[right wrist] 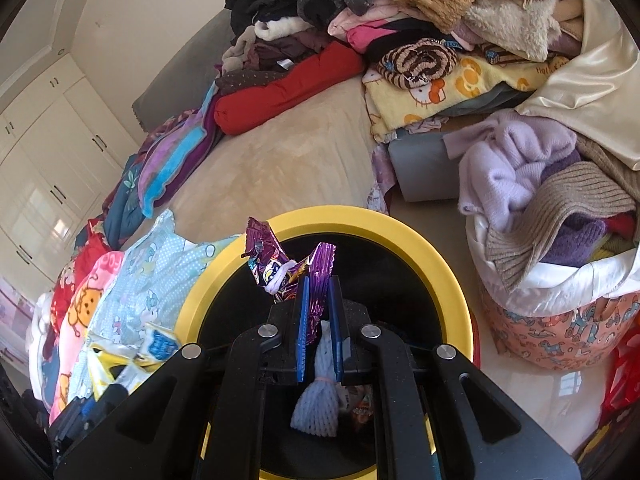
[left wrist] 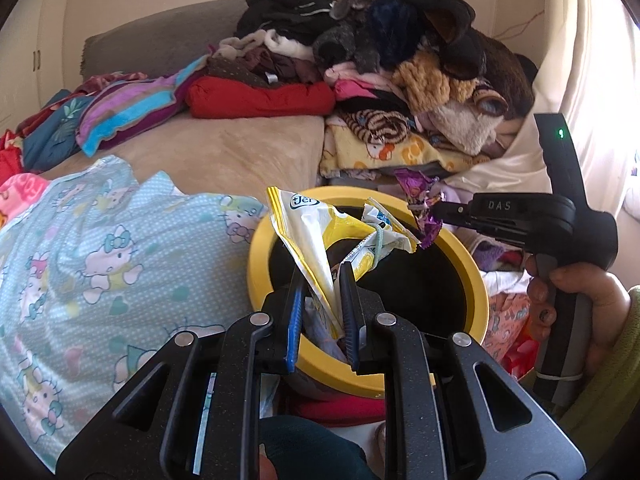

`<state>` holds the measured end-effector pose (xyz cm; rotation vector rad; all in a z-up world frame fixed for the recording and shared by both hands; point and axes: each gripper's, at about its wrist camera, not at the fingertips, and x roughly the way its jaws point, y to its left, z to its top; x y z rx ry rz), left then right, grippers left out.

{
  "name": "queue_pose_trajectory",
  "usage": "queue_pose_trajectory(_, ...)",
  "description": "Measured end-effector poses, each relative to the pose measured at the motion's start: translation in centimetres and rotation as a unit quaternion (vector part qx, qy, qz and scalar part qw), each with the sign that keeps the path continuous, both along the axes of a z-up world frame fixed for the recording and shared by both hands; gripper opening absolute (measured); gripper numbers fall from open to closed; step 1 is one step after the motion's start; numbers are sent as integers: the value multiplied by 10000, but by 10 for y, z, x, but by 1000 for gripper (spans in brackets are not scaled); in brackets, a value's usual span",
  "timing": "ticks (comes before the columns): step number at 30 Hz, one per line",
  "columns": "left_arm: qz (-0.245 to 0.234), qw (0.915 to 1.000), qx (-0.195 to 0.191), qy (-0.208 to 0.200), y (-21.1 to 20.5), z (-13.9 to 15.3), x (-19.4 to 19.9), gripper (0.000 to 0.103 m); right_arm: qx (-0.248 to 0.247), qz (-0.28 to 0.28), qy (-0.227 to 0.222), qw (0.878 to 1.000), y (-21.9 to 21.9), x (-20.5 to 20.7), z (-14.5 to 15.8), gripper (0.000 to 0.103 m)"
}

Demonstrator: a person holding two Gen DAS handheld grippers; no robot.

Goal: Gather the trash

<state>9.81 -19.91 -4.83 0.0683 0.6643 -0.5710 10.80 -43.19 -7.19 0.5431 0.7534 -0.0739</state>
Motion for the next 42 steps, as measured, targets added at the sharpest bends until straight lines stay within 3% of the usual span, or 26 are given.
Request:
queue_pose_trajectory(13, -165, 9994, 178, 244, -24, -16, 12, 14, 67, -23, 158, 9999, -2, 2, -10, 13)
queue_pose_trajectory(14, -169, 9994, 191, 245, -26, -17, 13, 16, 77, -25, 158, 9998, -3, 2, -10, 15)
queue_pose_trajectory(16, -174, 9994, 186, 218, -26, -17, 13, 35, 62, -33, 160, 9998, -3, 2, -10, 20)
queue_pose_trajectory(18, -184, 9995, 178, 204, -27, -16, 13, 46, 51, -32, 157, 9999, -4, 2, -10, 25)
queue_pose_trajectory(20, -164, 9995, 164, 203, -26, -15, 13, 48, 50, -41, 157, 9999, -5, 1, -9, 30)
queue_pose_trajectory(22, -114, 9996, 132, 230, -24, -14, 13, 62, 27, -25, 175, 9998, -5, 1, -7, 34)
queue_pose_trajectory(25, -31, 9997, 105, 233, -20, -11, 14, 76, -114, 31, 200, 9997, -3, 1, 0, 45)
queue_pose_trajectory(27, 84, 9996, 133, 222, -15, -8, 14, 84, -257, -5, 159, 9995, -2, -1, 9, 61)
queue_pose_trajectory(28, 129, 9996, 143, 229, -12, -7, 15, 86, -317, 5, 114, 9994, 0, -1, 13, 64)
queue_pose_trajectory(30, 268, 9993, 153, 209, -5, -4, 16, 91, -437, 42, 29, 9990, 4, -3, 22, 75)
queue_pose_trajectory(33, 416, 9988, 143, 202, 6, 0, 18, 92, -530, 100, -42, 9985, 11, -3, 30, 83)
queue_pose_trajectory(42, 990, 9949, 15, 193, 49, 13, 19, 92, -354, 256, -446, 9980, 43, -15, 45, 93)
